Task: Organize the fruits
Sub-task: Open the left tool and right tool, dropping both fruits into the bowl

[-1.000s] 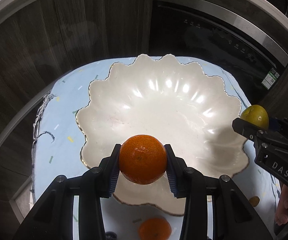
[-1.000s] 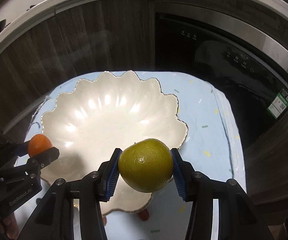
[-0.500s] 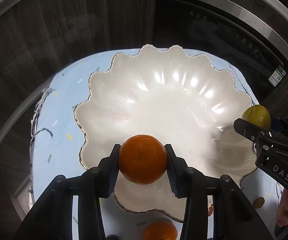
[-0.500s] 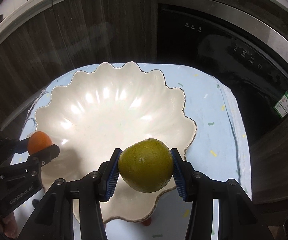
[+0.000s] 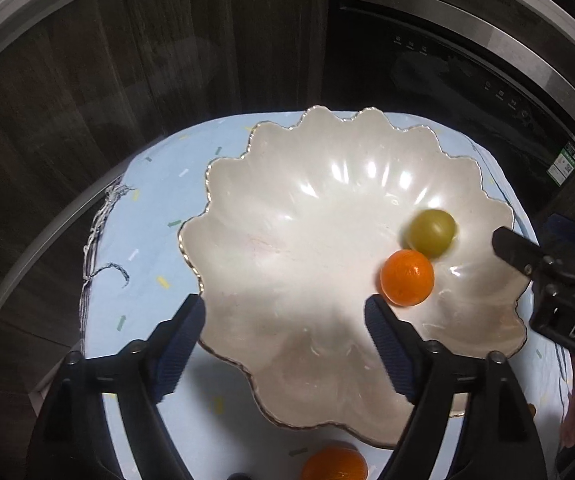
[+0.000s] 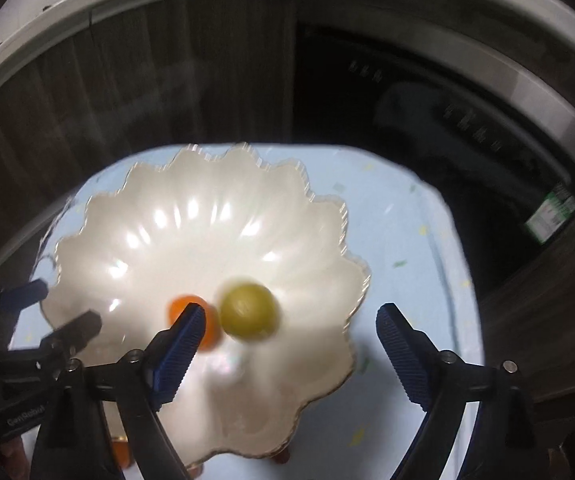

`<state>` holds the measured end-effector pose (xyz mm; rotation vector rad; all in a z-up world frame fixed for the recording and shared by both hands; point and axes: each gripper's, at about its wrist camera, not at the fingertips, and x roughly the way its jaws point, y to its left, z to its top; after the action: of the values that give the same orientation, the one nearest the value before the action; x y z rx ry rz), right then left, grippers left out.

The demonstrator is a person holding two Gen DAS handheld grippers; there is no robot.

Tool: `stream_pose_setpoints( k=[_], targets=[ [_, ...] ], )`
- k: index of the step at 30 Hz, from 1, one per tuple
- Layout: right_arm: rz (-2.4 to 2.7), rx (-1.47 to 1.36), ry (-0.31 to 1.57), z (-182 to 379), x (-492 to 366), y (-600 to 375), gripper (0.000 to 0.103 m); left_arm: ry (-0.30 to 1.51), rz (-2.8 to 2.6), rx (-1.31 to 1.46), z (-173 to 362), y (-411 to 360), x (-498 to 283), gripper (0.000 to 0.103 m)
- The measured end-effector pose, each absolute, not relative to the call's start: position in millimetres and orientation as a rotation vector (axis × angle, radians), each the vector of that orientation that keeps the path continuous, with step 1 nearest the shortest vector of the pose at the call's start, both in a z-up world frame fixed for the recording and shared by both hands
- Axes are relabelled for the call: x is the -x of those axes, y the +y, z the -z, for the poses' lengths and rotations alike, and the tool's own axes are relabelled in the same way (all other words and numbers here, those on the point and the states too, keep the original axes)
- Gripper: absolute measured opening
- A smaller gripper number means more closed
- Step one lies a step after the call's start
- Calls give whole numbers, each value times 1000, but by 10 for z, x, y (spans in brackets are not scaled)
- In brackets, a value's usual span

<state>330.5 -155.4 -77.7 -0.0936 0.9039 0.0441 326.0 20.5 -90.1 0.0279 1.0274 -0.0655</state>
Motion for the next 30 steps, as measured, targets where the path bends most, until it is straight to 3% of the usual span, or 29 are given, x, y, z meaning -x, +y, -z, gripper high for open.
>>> stream_pose_setpoints(
  k=[6, 30],
  targets=[
    [-35, 86, 876, 632, -3302, -1575, 88, 1006, 60, -16, 822, 222, -3233, 90],
    [-42, 51, 815, 288, -3038, -1594, 88, 952, 48, -34, 449, 240, -2972, 92]
  ],
)
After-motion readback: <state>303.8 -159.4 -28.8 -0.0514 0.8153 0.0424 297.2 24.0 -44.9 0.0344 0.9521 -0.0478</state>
